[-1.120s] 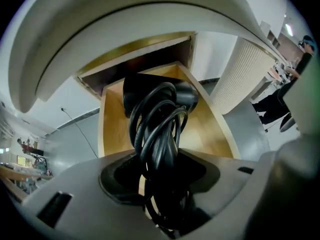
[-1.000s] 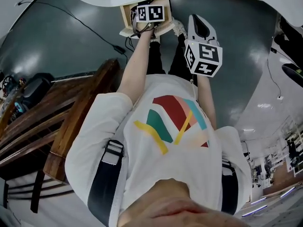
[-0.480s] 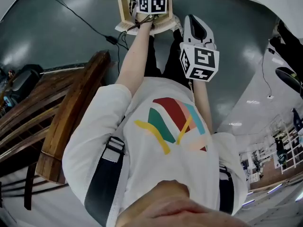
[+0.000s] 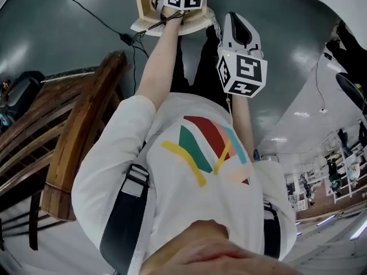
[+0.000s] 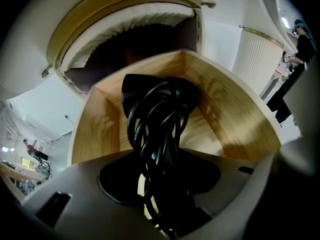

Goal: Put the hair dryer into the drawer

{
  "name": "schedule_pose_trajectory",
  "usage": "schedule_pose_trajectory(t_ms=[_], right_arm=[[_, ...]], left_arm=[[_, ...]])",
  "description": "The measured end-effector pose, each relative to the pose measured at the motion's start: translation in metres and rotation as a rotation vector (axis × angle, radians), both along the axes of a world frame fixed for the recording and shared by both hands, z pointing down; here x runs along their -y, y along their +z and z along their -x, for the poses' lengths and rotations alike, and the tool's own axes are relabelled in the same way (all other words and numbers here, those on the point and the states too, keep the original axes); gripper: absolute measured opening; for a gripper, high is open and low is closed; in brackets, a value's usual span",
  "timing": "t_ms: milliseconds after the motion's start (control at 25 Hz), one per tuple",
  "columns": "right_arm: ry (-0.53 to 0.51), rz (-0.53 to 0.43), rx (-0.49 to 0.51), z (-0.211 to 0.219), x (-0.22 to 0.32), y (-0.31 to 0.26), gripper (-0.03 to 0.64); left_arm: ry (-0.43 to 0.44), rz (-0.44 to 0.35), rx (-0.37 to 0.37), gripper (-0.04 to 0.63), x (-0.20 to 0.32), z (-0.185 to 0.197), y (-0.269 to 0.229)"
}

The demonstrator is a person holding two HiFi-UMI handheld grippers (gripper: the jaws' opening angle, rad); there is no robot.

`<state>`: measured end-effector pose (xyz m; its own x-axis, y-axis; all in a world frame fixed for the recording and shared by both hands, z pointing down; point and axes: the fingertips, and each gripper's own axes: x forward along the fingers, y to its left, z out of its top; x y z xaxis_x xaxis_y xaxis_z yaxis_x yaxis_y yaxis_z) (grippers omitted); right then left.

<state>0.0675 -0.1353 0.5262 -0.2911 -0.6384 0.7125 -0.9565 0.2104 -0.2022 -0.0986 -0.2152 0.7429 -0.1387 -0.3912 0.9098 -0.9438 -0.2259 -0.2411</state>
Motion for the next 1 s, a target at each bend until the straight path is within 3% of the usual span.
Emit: schedule_pose_trajectory(t_ms=[440,720,1000], right_arm=[[0.005,0.006,0.019,0.002,-0.009,0.005,0.011],[0.008,-0.016,0.03,0.006,-0.009,-0.002,0.011],[0.013,-0.052,0.042,0.012,-0.007,-0.018,0.011]], left_arm=[[-0.085,0.053,0.107,0.247,-0.008,0.027,0.012],[-0.045,0.013,0.15,0.268,-0.006,0.025,-0.001],[-0.015,-0.07,0.13,0.267,0.001,0.018,-0.035]])
